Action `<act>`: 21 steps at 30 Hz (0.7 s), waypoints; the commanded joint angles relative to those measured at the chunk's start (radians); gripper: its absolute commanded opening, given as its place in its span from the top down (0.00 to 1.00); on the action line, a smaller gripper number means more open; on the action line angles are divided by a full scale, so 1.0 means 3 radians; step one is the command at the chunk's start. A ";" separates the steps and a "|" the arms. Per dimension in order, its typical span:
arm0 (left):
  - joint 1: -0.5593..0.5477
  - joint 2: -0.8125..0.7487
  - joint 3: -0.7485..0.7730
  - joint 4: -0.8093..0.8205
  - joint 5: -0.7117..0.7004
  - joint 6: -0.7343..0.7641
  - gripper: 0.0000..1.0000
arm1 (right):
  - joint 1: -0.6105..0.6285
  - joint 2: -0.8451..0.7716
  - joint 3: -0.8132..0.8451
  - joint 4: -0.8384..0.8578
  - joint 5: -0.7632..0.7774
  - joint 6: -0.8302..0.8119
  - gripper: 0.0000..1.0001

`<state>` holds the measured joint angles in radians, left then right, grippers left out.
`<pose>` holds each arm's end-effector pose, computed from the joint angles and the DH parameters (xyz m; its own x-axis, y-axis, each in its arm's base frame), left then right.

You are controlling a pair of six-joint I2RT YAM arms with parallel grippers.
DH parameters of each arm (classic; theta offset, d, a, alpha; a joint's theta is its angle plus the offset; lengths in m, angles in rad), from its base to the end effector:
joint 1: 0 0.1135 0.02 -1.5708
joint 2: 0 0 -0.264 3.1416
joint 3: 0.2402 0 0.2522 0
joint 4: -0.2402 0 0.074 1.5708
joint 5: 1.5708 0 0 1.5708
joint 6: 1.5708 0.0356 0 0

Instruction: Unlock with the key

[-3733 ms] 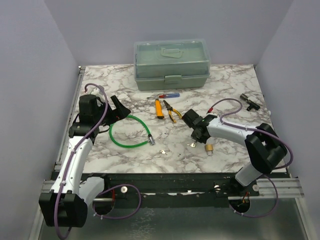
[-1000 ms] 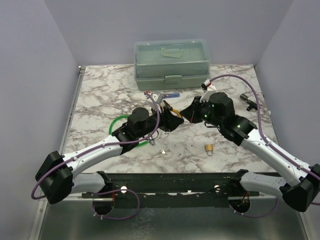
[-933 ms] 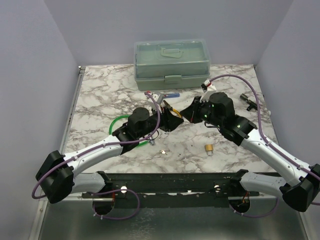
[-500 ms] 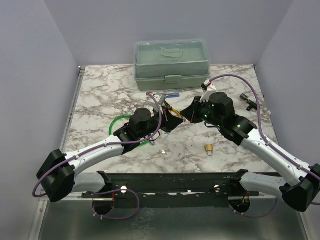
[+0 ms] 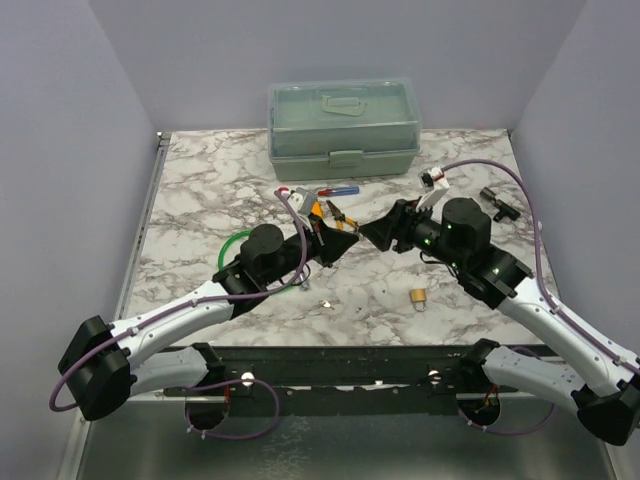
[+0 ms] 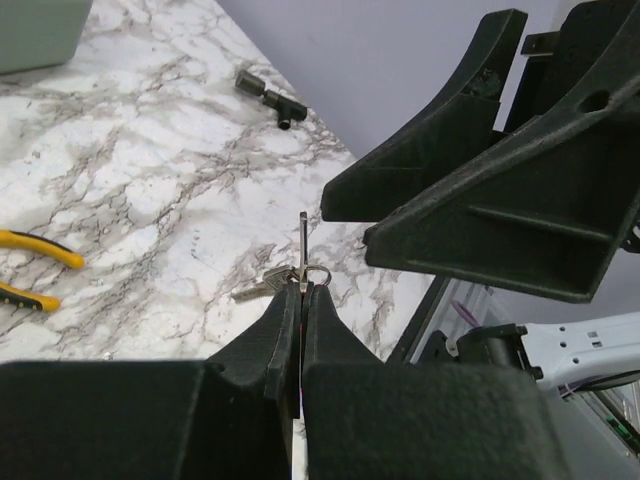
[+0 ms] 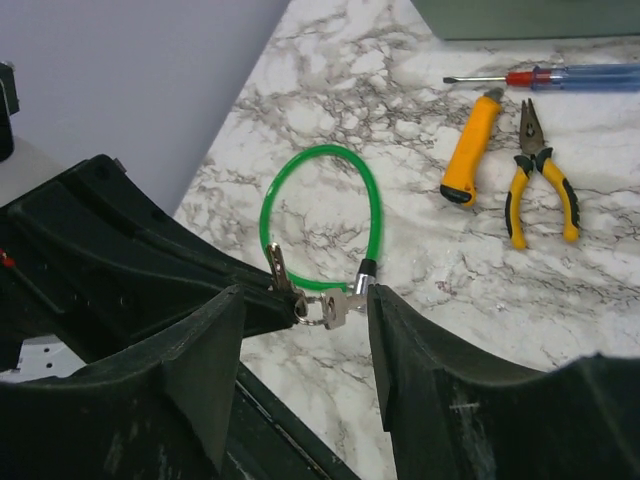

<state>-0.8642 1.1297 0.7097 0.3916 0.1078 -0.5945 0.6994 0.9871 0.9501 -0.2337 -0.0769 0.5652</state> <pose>0.1690 -0.2039 0.3040 -0.4779 -0.2978 -0.8264 0.6740 0.4791 -0.5624 0.1720 0.1482 0.3554 -0.5469 0.2377 -0.8027 -0.4803 0.6963 0.5334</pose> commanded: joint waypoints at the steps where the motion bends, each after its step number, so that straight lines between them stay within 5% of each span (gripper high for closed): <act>1: -0.0001 -0.0277 -0.0207 0.0418 0.0200 0.0140 1.00 | 0.0016 -0.0352 -0.0277 0.0477 -0.0241 -0.0072 0.43; 12: 0.0001 -0.0586 -0.0304 0.0749 0.1100 0.0165 1.00 | 0.0015 -0.0676 -0.0439 0.1055 -0.1100 -0.0198 0.59; 21: 0.0002 -0.0709 -0.0305 0.0835 0.1185 0.0053 1.00 | 0.0015 -0.0658 -0.0435 0.1183 -0.1613 -0.0238 0.70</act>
<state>-0.8642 0.9493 0.6090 0.5896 0.4160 -0.5652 0.6994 0.7940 0.8246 0.0753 -0.4442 0.5194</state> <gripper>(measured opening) 0.019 0.325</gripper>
